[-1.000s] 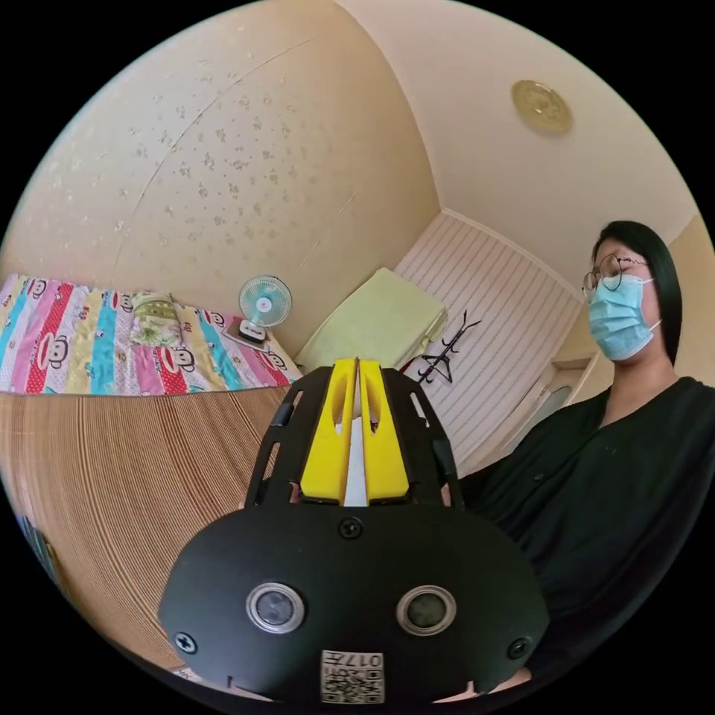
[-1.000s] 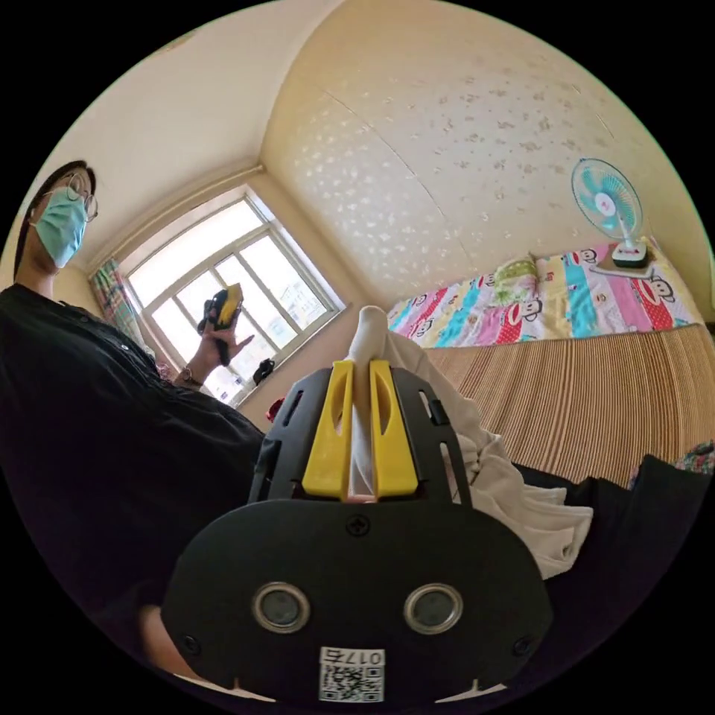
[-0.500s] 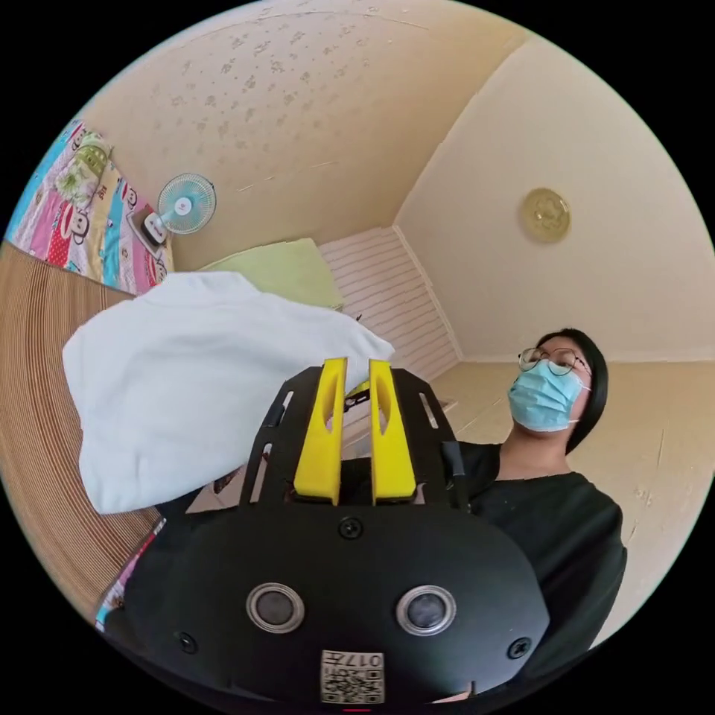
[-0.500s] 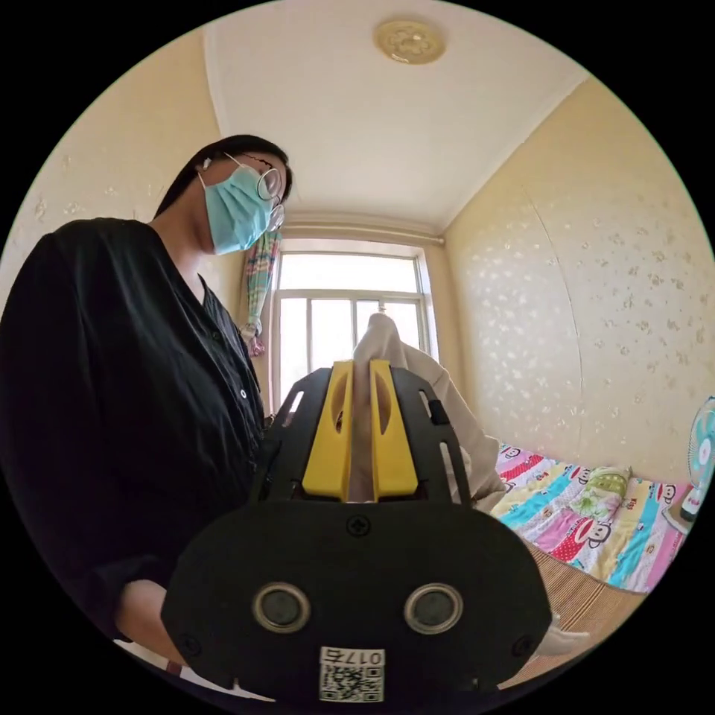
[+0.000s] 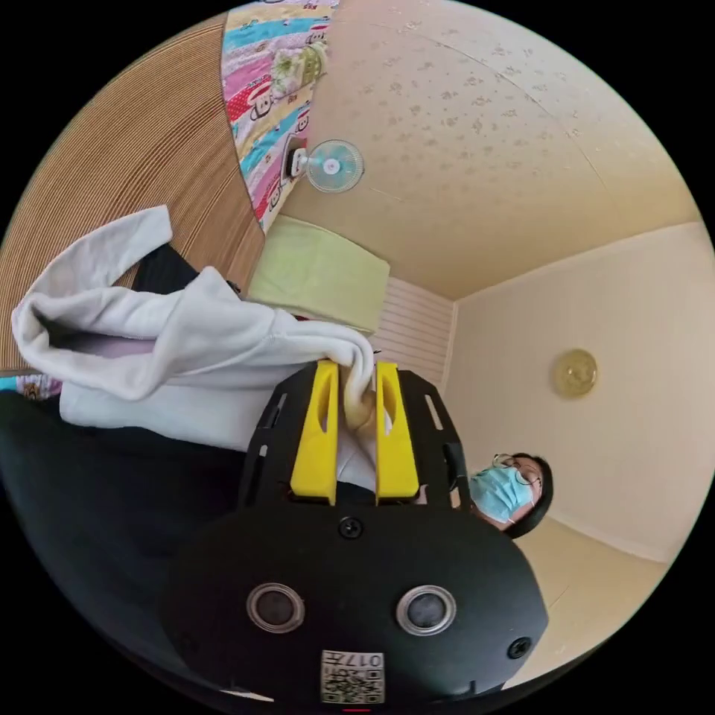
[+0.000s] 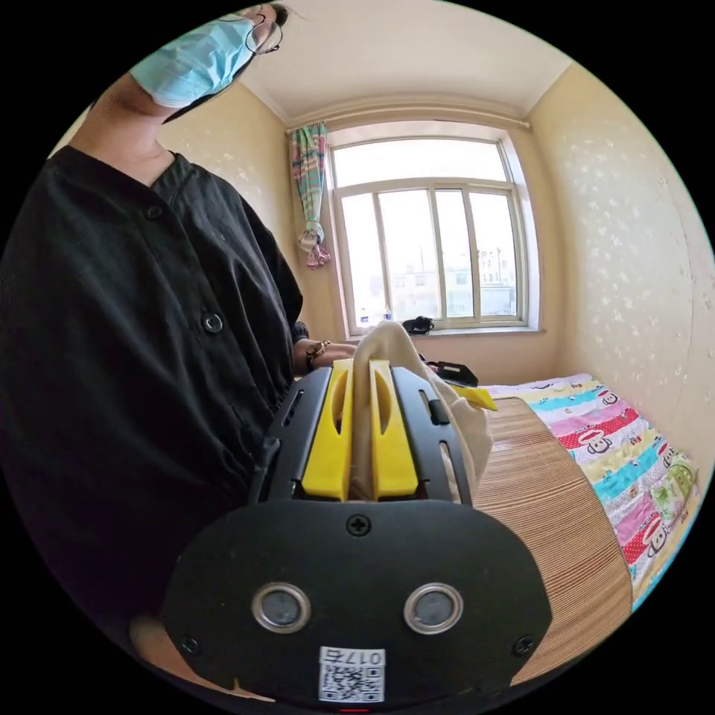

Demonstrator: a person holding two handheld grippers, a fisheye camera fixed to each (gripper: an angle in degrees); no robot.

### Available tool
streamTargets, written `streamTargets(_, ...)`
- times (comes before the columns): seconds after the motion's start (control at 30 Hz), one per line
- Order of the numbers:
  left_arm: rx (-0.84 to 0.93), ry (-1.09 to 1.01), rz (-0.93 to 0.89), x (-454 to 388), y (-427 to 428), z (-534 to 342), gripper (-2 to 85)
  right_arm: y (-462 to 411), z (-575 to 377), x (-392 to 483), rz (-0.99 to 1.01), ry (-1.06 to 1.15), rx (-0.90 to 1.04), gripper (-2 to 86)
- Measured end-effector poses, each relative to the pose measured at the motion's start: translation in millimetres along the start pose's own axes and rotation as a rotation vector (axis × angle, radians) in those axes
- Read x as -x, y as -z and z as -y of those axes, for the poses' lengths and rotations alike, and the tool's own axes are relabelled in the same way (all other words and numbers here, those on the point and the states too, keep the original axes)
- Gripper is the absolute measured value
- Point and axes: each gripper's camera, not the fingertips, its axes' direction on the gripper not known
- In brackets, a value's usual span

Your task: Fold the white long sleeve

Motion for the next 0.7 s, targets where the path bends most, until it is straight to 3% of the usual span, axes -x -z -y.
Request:
streamTargets(0.1, 0.149, -0.298, -0.100, -61, -25, 4, 5.3, -5, 9, -1, 0.129, -0.070, -0.177, 1.2)
streamTargets(0.17, 0.337, -0.590, -0.232, -136, -51, -9, 5.1, -1, 12, 4, 0.274, -0.016, -0.285, 0.9)
streamTargets(0.23, 0.425, -0.782, -0.320, -192, -56, -30, 4.9, 13, 18, 21, 0.380, 0.159, -0.268, 0.5)
streamTargets(0.27, 0.468, -0.885, -0.375, -223, -54, -47, 4.8, 18, 19, 26, 0.346, 0.177, -0.247, 0.4)
streamTargets(0.33, 0.522, -0.997, -0.435, -258, -49, -74, 4.6, 49, 18, 40, 0.071, 0.202, -0.223, 0.4)
streamTargets(0.5, 0.611, -1.154, -0.370, -303, -46, -140, 4.3, 136, 9, 12, -0.142, 0.068, -0.304, 0.8)
streamTargets(0.6, 0.606, -1.136, -0.403, -294, -54, -155, 4.1, 148, -7, -32, -0.242, -0.096, -0.160, 2.0)
streamTargets(0.7, 0.608, -1.096, -0.407, -271, -81, -168, 3.9, 121, -34, -81, -0.201, -0.243, -0.009, 8.3)
